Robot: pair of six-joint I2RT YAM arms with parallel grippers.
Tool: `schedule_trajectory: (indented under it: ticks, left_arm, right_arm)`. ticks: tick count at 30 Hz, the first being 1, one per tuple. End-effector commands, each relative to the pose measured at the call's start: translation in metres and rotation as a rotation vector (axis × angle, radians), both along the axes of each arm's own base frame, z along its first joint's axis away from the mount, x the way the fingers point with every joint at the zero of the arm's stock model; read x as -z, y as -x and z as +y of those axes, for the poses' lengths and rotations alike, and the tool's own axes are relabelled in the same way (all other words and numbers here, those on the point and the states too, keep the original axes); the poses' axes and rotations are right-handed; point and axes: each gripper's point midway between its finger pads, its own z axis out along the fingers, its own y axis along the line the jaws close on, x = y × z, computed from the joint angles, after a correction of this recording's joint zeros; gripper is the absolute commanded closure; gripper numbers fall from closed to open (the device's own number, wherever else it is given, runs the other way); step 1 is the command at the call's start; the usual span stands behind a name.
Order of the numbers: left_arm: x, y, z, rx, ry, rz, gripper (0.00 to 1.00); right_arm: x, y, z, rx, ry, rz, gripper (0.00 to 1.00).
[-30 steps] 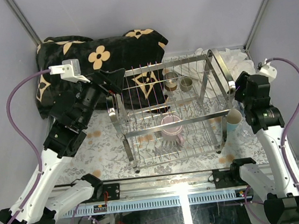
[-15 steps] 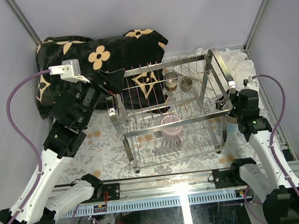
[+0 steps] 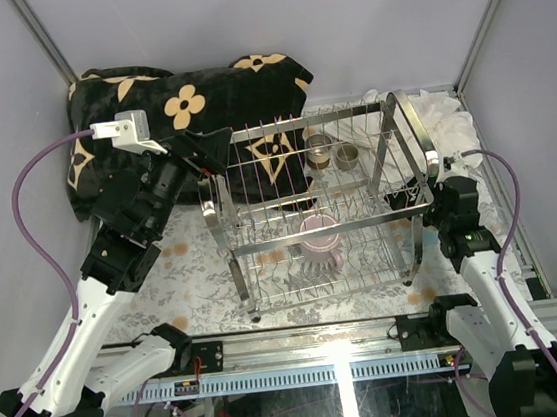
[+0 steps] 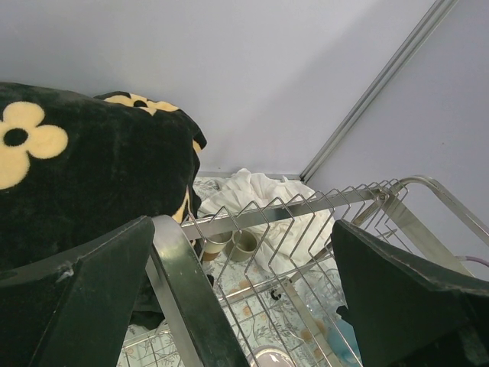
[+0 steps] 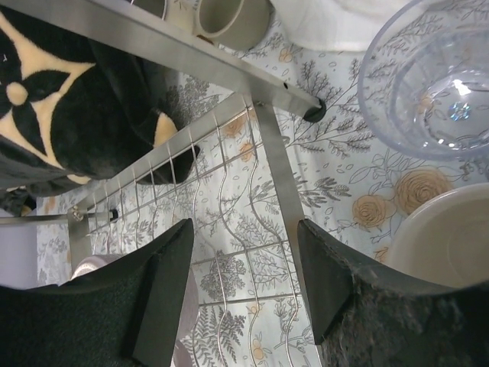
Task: Unload the cups from the dish rack
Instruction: Move the cup to the dish rack.
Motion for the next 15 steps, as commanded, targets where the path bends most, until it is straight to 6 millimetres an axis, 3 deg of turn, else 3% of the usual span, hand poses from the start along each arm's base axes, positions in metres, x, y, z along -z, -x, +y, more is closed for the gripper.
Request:
schedule_trajectory:
  ticks: [1, 15]
  left_arm:
    - [0.019, -0.001, -0.006, 0.028, -0.018, 0.055, 0.0]
    - [0.021, -0.002, -0.006, 0.026, -0.02, 0.058, 0.0]
  right_arm:
    - [-0.018, -0.003, 0.015, -0.072, -0.062, -0.083, 0.36]
    - [-0.021, 0.008, 0.056, -0.327, -0.187, -0.148, 0.36]
